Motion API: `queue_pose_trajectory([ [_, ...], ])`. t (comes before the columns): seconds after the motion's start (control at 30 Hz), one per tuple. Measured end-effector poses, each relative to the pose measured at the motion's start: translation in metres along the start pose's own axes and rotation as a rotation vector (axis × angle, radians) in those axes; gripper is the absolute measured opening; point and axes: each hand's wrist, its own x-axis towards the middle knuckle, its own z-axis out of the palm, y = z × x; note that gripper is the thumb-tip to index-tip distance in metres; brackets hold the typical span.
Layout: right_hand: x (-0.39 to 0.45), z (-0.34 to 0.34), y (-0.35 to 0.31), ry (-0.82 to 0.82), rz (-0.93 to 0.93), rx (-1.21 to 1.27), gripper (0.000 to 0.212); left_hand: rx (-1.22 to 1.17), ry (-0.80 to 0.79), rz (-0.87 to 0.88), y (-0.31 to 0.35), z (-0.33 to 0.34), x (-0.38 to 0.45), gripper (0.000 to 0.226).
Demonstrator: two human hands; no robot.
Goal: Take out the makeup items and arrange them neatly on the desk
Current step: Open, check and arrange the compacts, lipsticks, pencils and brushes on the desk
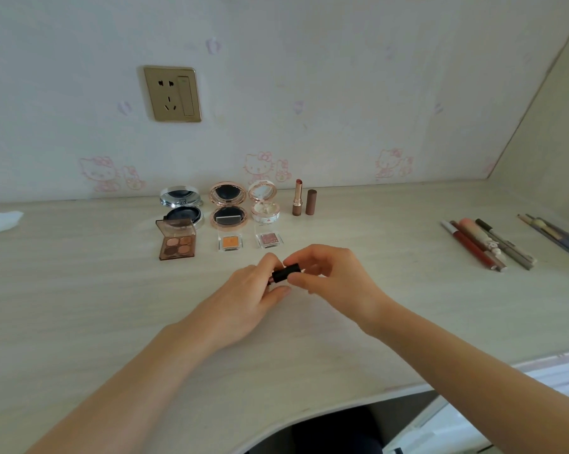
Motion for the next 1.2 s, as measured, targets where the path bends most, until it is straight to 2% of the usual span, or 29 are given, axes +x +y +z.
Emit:
queue_pose_trajectory([
  [0.13,0.004,0.001,-0.006,0.021,0.119,0.272,0.013,-0.183,0.095,-0.022,0.002,0.001,0.001,0.019],
  [0.37,0.008,-0.01,-0.011,0.087,0.13,0.534,0.015,-0.326,0.128,-0.068,-0.005,0.001,0.001,0.019],
  [0.5,0.007,-0.01,-0.006,0.15,0.125,0.446,0.016,-0.42,0.126,-0.094,-0.006,0.002,0.003,0.004],
  [0.7,0.004,-0.009,0.002,0.134,0.117,0.234,0.018,-0.528,0.177,-0.115,-0.003,0.0,0.005,0.032],
  [0.9,0.003,-0.009,0.005,0.114,0.082,0.092,0.018,-0.617,0.174,-0.155,-0.001,0.0,0.006,0.02],
  [1.07,-0.001,-0.013,0.012,0.105,0.029,-0.083,0.027,-0.498,0.191,-0.116,0.003,0.004,0.005,0.01],
  [1.2,-0.001,-0.024,0.016,0.13,-0.014,-0.167,0.019,-0.426,0.212,-0.083,0.015,0.013,0.01,0.006],
])
